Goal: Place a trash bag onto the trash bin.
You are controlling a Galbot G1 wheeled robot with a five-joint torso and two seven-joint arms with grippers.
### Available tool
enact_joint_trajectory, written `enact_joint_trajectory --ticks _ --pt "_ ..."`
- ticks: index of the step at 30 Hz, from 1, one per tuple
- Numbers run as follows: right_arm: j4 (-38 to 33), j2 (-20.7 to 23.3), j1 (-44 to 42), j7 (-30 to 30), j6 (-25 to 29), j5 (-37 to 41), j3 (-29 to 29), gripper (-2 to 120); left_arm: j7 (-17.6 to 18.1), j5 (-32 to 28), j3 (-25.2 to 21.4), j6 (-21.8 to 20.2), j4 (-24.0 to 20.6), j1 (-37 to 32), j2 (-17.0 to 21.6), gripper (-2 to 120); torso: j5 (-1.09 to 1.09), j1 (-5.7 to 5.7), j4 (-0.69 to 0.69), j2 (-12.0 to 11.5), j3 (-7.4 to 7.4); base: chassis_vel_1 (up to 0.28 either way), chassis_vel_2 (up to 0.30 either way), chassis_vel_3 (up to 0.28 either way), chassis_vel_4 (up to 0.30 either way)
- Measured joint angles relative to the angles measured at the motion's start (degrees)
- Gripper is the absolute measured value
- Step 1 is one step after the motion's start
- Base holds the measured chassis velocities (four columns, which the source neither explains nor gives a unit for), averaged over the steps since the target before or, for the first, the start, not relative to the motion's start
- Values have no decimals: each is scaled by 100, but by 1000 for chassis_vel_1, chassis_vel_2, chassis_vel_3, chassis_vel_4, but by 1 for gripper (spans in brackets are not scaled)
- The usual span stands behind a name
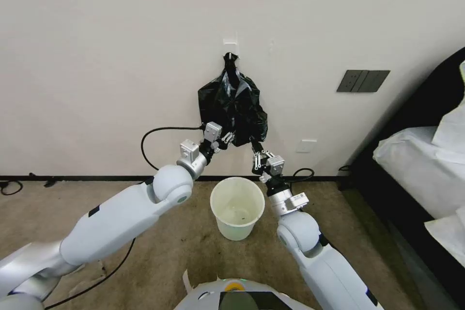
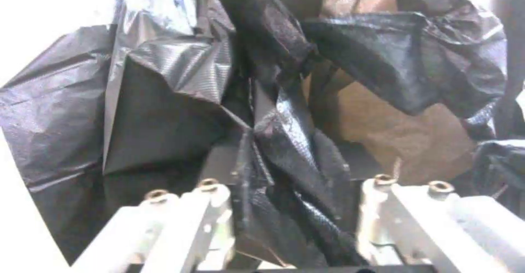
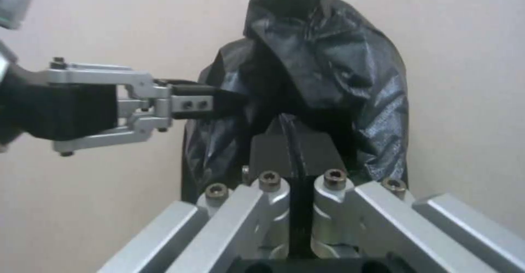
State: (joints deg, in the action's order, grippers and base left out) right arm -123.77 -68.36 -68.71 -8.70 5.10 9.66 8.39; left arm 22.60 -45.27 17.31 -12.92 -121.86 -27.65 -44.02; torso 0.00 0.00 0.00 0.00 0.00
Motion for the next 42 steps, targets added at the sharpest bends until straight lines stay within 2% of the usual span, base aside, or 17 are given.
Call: enact_joint_trajectory --ticks 2,4,6,8,11,12,14,17,19,21,24,27,39,42 --pt "0 2 11 0 -6 11 1 0 14 2 -27 -11 -42 -50 28 37 0 0 0 0 0 0 0 0 0" --pt "0 2 12 -1 -7 13 1 0 19 2 -35 -13 -55 -66 35 38 0 0 0 0 0 0 0 0 0" --pt "0 3 14 -1 -11 18 -1 0 32 6 -79 -17 -105 -128 49 51 0 0 -1 0 0 0 0 0 0" --pt "1 3 14 -1 -12 22 -1 0 35 6 -95 -19 -126 -150 55 54 0 0 0 0 0 0 0 0 0" --pt "6 6 16 -3 -14 42 6 0 41 24 -143 -24 -206 -224 108 69 0 0 0 0 0 0 0 0 0" --pt "6 6 16 -3 -14 42 6 0 41 24 -143 -24 -206 -224 108 69 0 0 0 0 0 0 0 0 0" --pt "12 9 19 -6 -15 55 17 0 31 45 -158 -25 -278 -224 186 77 0 0 0 0 0 0 0 0 0" --pt "14 13 20 -8 -16 62 21 0 21 42 -182 -34 -338 -198 243 74 0 0 0 0 0 0 0 0 0" --pt "24 18 19 -10 -16 79 22 0 6 12 -199 -67 -364 -178 301 61 0 0 0 0 0 0 0 0 0" --pt "28 18 25 -11 -18 84 17 0 6 12 -199 -70 -342 -182 295 57 0 0 0 0 0 0 0 0 0" --pt "28 10 72 -15 -50 114 -18 0 15 4 -197 -78 -167 -195 180 42 0 0 0 0 0 0 0 0 0" --pt "11 18 80 -17 -74 136 -19 0 17 -2 -172 -78 -62 -165 109 35 1 0 0 0 0 0 0 0 0" --pt "-92 93 31 -21 -90 205 103 0 169 -140 52 -145 270 182 -168 34 0 0 0 0 0 0 0 0 0" --pt "-107 105 20 -22 -91 208 128 0 273 -193 75 -178 365 264 -256 27 0 0 -1 0 0 0 0 0 0"
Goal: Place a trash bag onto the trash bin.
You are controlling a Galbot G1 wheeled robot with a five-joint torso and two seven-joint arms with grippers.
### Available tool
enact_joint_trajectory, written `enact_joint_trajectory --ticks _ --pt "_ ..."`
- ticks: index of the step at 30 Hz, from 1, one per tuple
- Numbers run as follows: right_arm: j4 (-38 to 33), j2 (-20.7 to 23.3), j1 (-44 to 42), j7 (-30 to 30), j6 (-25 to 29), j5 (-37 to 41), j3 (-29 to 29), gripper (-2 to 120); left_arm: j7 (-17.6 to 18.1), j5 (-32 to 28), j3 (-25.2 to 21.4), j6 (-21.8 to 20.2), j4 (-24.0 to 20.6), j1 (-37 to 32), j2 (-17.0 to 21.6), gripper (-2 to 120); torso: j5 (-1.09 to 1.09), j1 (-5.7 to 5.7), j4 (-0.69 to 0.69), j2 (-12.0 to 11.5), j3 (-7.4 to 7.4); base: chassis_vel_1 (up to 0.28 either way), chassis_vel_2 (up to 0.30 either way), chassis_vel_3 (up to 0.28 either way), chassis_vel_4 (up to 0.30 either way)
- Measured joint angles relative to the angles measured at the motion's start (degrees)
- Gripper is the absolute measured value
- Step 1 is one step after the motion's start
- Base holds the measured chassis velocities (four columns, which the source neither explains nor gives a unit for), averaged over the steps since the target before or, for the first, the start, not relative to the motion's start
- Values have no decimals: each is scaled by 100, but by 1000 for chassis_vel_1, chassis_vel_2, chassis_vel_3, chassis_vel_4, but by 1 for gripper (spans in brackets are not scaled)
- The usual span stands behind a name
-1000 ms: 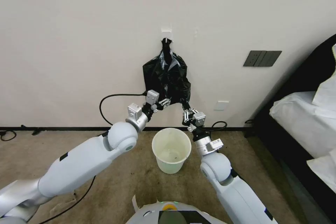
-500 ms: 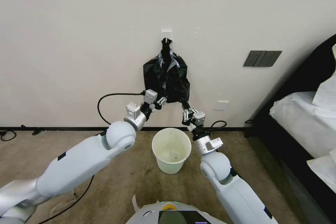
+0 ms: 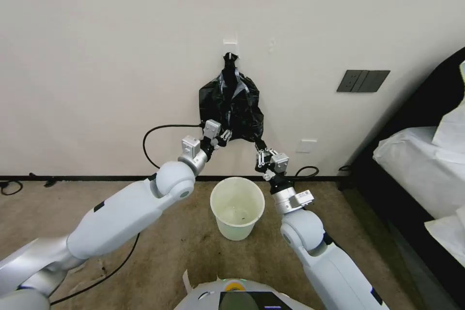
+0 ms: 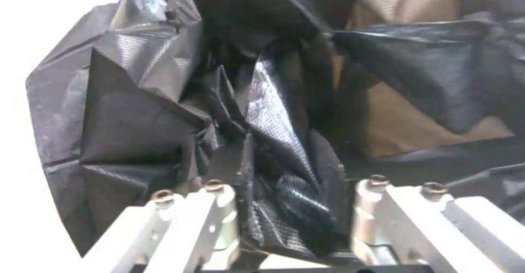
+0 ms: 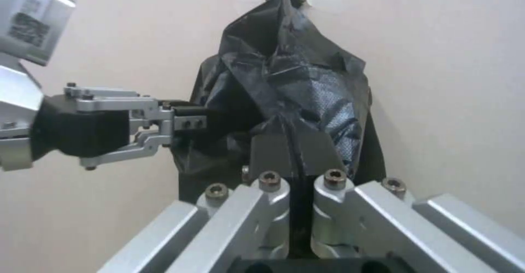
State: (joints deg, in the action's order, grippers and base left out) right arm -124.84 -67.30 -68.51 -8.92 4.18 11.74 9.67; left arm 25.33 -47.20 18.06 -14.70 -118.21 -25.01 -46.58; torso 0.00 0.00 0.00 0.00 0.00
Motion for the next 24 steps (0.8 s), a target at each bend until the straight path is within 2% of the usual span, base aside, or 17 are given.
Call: enact_joint_trajectory --ticks 2,4,5,7,15,17,19,23,24 --pt "-4 3 -12 0 -1 5 23 0 91 -80 3 -11 46 29 -58 15 0 0 -1 0 0 0 0 0 0" --pt "-6 5 -17 -1 -1 6 30 0 109 -100 3 -11 50 29 -66 12 0 0 0 0 0 0 0 0 0" --pt "-8 9 -24 -1 -1 9 38 0 125 -122 0 -11 52 25 -73 6 0 0 0 0 0 0 0 0 0" --pt "-14 18 -28 -2 -3 13 43 0 127 -134 -9 38 59 12 -79 0 0 0 0 1 0 0 0 0 0" --pt "-150 18 -109 -43 -133 63 43 1 120 -134 -168 219 -8 -126 -101 0 0 0 0 1 0 0 0 0 0" --pt "-308 53 -219 -61 -204 126 45 12 117 -134 -303 243 -78 -258 -102 0 0 0 1 1 0 0 0 0 0" --pt "-384 77 -271 -63 -238 165 55 15 112 -133 -359 248 -105 -315 -100 0 0 0 0 1 0 0 0 0 0" --pt "-801 252 -528 -71 -405 328 175 32 88 -84 -562 283 -256 -562 -33 0 1 0 0 1 0 0 0 0 0" --pt "-801 252 -528 -71 -405 328 175 32 88 -84 -562 283 -256 -562 -33 0 1 0 0 1 0 0 0 0 0"
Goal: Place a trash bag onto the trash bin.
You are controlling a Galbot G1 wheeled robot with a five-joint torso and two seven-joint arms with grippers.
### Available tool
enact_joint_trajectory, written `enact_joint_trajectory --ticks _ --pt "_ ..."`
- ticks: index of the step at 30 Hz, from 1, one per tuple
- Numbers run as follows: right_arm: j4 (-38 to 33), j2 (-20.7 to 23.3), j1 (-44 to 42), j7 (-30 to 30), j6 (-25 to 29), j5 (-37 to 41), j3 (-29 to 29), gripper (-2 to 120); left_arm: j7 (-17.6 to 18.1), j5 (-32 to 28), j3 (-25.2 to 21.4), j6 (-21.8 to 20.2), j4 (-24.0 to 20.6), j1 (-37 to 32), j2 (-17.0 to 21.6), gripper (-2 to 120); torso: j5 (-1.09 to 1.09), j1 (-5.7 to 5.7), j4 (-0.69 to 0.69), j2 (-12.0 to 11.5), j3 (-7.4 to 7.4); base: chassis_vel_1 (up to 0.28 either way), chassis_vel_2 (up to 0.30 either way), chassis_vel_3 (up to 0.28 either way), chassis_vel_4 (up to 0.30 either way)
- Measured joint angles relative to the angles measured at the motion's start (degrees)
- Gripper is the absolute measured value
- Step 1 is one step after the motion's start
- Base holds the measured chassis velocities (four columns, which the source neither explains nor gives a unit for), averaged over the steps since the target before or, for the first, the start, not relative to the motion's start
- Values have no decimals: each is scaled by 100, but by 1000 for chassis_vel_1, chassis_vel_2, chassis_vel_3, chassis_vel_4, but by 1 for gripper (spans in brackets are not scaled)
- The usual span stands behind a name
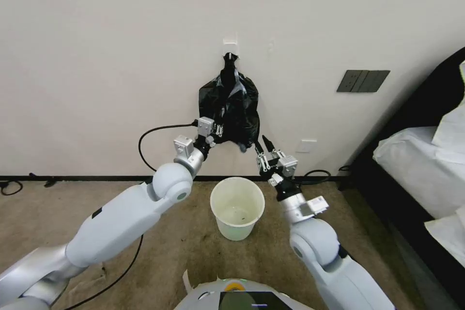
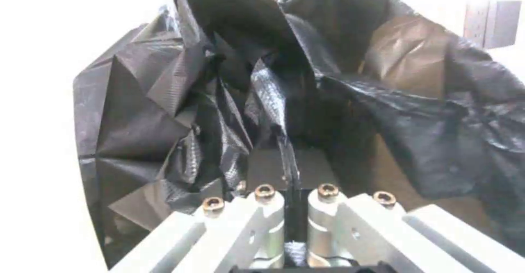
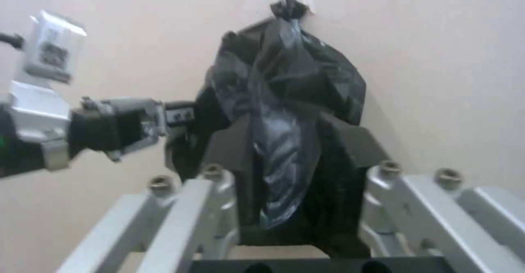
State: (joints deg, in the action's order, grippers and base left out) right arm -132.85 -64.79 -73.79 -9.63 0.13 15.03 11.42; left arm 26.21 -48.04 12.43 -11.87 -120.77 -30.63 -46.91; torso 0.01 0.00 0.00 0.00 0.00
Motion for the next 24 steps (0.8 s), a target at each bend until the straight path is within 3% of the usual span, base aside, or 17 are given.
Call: enact_joint_trajectory --ticks 2,5,8,14,18,21,24 --pt "-379 218 -26 -37 -219 272 17 43 -23 95 -124 64 -97 -150 87 0 0 0 -1 0 0 0 0 0 0" --pt "-542 324 102 -96 -426 632 21 51 -30 114 -221 92 -155 -229 122 0 -1 0 0 0 0 0 0 0 0" --pt "-807 678 669 -356 -979 1949 117 69 -83 136 -581 134 -313 -519 192 0 -1 0 1 0 0 0 0 0 0" --pt "-845 1227 1482 -229 -1577 2869 44 85 -128 141 -921 210 -418 -823 283 0 -1 0 1 0 0 0 0 0 0" --pt "-512 1571 2601 -86 -2066 3410 -422 98 -159 142 -1098 254 -426 -985 286 0 0 0 2 0 0 0 0 0 0" --pt "-115 1585 3672 -283 -2269 3697 -1172 100 -158 172 -1161 255 -400 -1061 236 0 0 0 1 0 0 0 0 0 0" --pt "-32 1524 4082 -447 -2398 3887 -1417 100 -156 193 -1177 254 -394 -1082 218 0 0 0 2 0 0 0 0 0 0"
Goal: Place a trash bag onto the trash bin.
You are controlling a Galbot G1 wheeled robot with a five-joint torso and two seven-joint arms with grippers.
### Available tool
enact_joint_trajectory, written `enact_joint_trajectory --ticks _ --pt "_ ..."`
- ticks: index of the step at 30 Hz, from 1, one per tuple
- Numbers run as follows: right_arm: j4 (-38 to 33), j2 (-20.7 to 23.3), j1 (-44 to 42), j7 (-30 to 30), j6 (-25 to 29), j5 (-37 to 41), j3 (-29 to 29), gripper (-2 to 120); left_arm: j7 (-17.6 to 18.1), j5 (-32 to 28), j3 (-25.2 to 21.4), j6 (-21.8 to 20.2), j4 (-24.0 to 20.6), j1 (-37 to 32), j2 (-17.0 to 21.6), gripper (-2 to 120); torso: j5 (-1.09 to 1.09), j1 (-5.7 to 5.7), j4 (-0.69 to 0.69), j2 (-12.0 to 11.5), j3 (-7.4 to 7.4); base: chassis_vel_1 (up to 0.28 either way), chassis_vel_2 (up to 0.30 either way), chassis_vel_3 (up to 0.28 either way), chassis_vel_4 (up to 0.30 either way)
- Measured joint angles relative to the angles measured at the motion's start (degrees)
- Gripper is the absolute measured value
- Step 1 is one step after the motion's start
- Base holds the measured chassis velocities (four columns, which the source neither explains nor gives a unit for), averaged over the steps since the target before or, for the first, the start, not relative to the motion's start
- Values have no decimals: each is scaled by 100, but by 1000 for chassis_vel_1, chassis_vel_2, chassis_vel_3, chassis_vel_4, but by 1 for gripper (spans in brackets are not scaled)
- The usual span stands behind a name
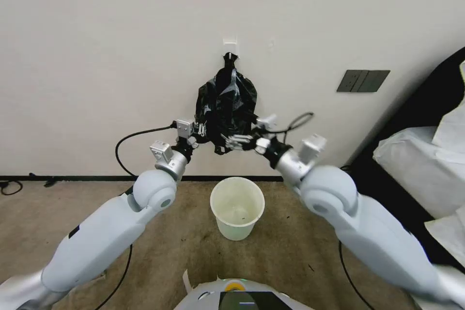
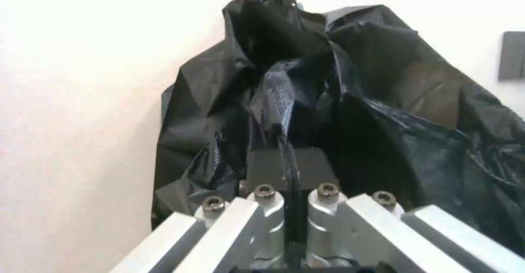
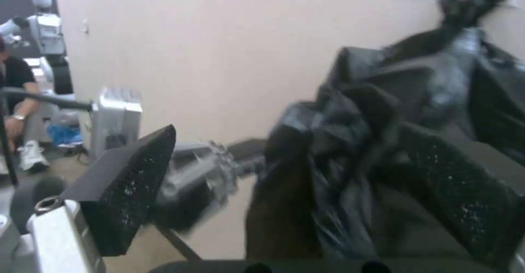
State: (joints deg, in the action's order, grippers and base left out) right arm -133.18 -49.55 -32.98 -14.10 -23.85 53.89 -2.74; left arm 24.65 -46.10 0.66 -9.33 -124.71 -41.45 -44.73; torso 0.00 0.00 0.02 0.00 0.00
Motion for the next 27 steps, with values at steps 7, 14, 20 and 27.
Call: enact_joint_trajectory --ticks 7,14,20,27 --pt "108 -158 826 -627 -378 775 -540 100 5 123 -60 -4 -26 -145 -6 0 0 0 -3 0 0 0 0 0 0" --pt "413 -374 1192 -927 -561 955 -909 99 -9 157 -62 -6 -29 -148 -9 0 0 0 -1 0 0 0 0 0 0" --pt "588 -405 1388 -1101 -608 967 -1039 99 -12 156 -62 -7 -91 -129 25 0 -1 0 -2 0 0 0 0 0 0" --pt "701 -222 1544 -1303 -840 994 -1186 90 -15 157 -69 -7 -195 -166 35 0 -1 0 -2 0 0 0 0 0 0"
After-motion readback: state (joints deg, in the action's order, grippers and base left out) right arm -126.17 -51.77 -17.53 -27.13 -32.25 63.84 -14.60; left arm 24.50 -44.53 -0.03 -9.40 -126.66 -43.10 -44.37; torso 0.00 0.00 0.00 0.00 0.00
